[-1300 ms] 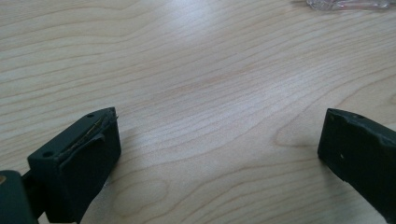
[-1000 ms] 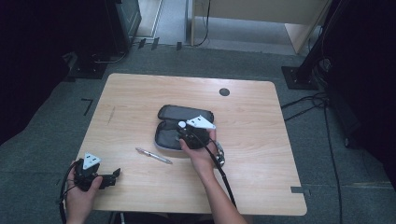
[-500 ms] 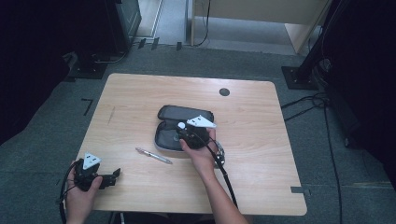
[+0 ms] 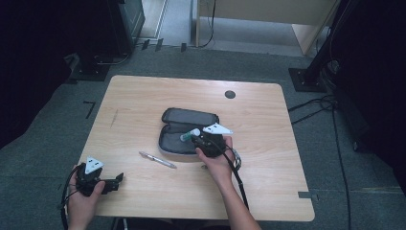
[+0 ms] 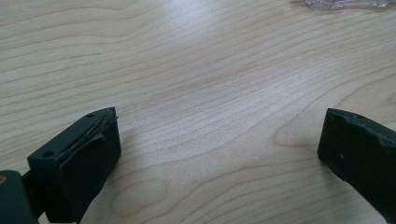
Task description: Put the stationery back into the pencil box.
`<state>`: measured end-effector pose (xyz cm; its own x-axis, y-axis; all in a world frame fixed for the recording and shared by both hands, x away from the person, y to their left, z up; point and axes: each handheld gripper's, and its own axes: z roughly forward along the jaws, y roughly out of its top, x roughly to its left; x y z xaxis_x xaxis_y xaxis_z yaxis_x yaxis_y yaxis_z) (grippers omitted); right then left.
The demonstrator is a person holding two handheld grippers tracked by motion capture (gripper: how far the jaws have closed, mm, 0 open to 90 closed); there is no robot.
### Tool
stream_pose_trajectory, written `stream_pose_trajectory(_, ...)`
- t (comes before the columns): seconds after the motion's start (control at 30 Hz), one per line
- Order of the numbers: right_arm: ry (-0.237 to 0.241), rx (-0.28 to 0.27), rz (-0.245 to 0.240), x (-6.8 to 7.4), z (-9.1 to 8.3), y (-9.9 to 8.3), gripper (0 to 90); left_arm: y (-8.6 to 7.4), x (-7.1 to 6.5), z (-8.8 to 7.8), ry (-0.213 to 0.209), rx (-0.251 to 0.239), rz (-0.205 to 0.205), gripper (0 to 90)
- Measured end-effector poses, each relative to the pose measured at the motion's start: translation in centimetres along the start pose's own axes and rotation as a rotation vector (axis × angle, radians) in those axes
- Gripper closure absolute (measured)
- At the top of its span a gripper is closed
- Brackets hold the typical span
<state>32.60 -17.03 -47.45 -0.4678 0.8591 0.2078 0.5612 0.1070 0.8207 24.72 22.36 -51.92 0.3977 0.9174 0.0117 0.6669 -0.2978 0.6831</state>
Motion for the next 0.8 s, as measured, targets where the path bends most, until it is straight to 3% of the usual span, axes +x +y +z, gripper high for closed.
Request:
stream_pose_trajectory(0.3, -0.003, 0.032, 0.021, -1.3, 0.1, -0.3, 65.5, 0.0, 0.0, 0.0, 0.0, 0.0, -0.001, 0.0)
stream_pose_trajectory(0.53, -0.034, 0.075, 0.049, -2.3, 1.3, -0.3, 68.0, 0.0, 0.0, 0.0, 0.0, 0.0, -0.001, 0.0)
stream_pose_trajectory(0.63, -0.035, 0.066, 0.058, -1.9, 1.4, -0.2, 68.6, 0.0, 0.0, 0.0, -0.001, 0.0, -0.001, 0.0)
stream_pose_trajectory(0.8, -0.022, 0.022, 0.027, -0.6, 0.6, 0.1, 68.6, 0.0, 0.0, 0.0, 0.0, 0.0, -0.001, 0.0)
